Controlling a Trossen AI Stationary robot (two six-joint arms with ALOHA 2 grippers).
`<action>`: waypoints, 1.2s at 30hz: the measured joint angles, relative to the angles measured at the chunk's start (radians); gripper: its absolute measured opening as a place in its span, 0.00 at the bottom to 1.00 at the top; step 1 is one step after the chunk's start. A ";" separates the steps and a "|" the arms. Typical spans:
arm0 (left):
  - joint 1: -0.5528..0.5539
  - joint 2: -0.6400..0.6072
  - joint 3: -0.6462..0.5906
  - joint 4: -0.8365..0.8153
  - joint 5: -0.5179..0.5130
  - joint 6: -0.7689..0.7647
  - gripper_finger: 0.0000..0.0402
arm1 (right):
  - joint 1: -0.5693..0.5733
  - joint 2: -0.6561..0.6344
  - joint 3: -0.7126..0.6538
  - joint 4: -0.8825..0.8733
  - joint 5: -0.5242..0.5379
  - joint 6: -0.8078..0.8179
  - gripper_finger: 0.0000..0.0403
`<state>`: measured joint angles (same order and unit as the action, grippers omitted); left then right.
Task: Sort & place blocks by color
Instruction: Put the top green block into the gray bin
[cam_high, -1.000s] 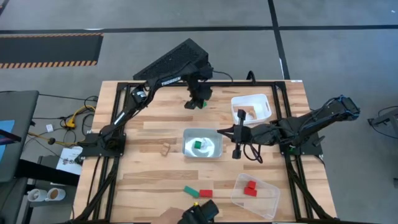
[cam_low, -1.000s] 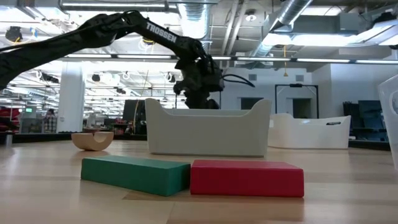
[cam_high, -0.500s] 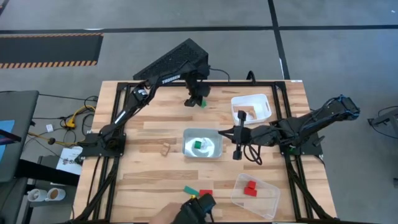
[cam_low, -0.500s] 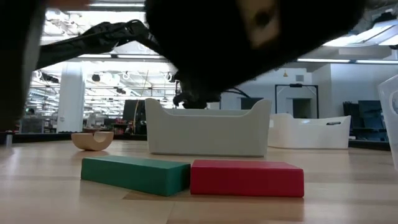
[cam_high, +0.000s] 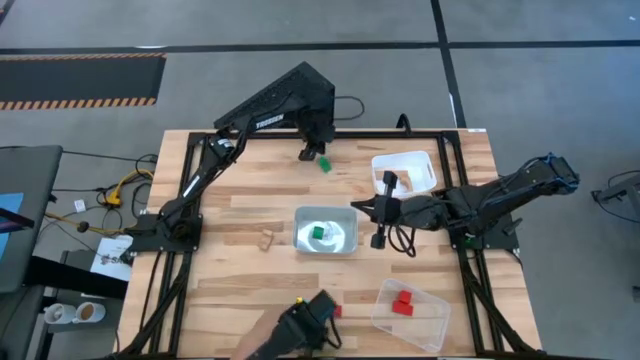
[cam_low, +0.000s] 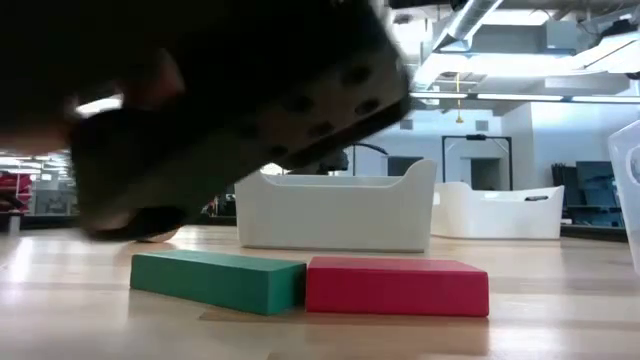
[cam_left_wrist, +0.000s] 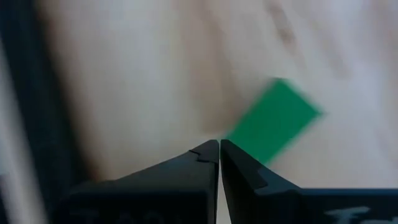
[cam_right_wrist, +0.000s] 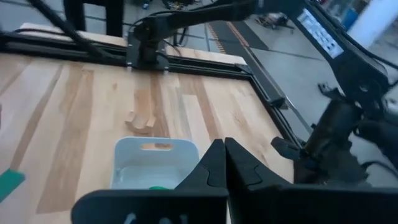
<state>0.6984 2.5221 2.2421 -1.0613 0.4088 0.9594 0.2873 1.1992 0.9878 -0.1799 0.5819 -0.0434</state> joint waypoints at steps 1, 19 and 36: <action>0.009 0.000 0.000 0.029 -0.007 -0.017 0.00 | -0.011 0.000 0.000 -0.002 -0.001 0.012 0.02; 0.100 -0.375 -0.137 0.107 0.113 -0.211 0.00 | -0.678 0.250 -0.001 -0.004 -0.657 -0.070 0.00; 0.016 -1.227 -1.227 0.951 0.028 -0.486 0.00 | -0.837 0.890 0.490 -0.279 -0.948 -0.261 0.00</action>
<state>0.7144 1.2950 1.0148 -0.1100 0.4370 0.4738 -0.5495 2.0888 1.4776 -0.4586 -0.3661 -0.3042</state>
